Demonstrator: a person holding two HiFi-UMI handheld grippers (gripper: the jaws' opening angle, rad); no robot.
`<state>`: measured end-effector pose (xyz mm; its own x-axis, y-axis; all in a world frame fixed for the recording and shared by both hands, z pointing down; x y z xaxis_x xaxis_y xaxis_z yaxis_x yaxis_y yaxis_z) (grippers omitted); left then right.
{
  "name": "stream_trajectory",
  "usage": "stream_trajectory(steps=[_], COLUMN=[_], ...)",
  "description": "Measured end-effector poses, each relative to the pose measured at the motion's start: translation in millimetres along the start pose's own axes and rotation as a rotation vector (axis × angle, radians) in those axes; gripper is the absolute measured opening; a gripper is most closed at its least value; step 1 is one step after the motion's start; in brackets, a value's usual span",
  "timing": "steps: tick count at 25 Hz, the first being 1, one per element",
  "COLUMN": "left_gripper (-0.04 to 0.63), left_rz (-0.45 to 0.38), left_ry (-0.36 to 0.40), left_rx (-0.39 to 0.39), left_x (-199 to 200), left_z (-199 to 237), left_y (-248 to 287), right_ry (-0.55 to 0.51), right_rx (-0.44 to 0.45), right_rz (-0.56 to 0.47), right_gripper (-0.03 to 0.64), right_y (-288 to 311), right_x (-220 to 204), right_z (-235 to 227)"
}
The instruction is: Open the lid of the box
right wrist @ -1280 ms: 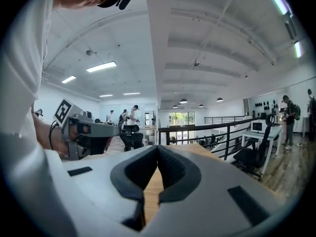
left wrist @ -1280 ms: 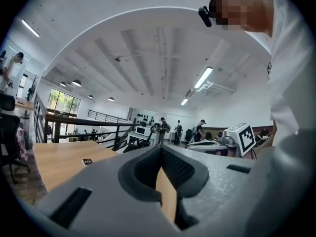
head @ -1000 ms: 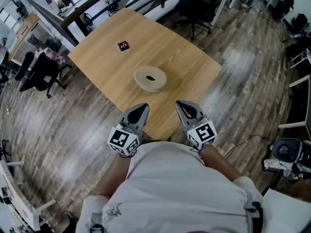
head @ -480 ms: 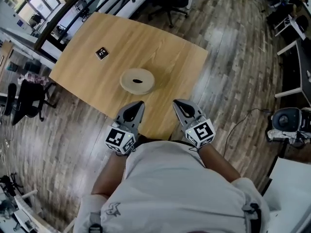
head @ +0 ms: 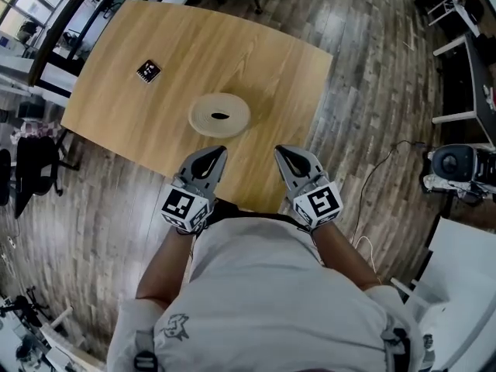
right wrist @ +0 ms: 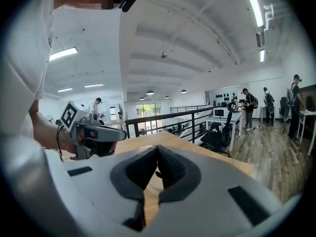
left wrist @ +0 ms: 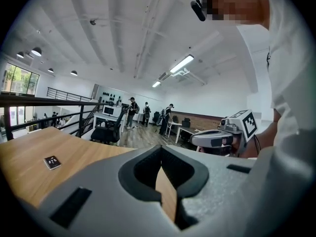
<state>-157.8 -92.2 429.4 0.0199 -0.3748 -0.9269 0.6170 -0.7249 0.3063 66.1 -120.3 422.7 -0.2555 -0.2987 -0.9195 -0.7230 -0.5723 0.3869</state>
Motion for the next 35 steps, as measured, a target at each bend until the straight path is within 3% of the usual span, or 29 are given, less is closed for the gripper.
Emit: stream_trajectory(steps=[16, 27, 35], left_gripper=[0.006, 0.010, 0.108], left_rz=[0.070, 0.116, 0.186], left_ry=[0.039, 0.029, 0.051], left_rx=[-0.122, -0.127, -0.165], left_x=[-10.9, -35.5, -63.9], left_z=[86.9, 134.3, 166.0], left_y=[-0.2, 1.3, 10.3], right_ry=[-0.031, -0.065, -0.115], right_rx=[-0.072, -0.059, -0.054], right_rz=[0.096, 0.199, 0.295], right_gripper=[0.006, 0.048, 0.081], right_y=[83.2, 143.8, 179.3], right_x=[6.2, -4.2, -24.4], right_z=[29.5, 33.2, 27.4])
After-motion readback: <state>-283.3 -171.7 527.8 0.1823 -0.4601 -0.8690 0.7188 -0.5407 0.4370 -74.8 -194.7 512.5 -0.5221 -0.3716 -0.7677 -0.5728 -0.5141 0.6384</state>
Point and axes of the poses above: the fingertips, and each gripper's own axes: y forward along the fingers, z to its left, x out of its top, the point moved 8 cm from there along -y, backward along the fingers, and after that the axes turned 7 degrees about z, right-handed, at the moved point
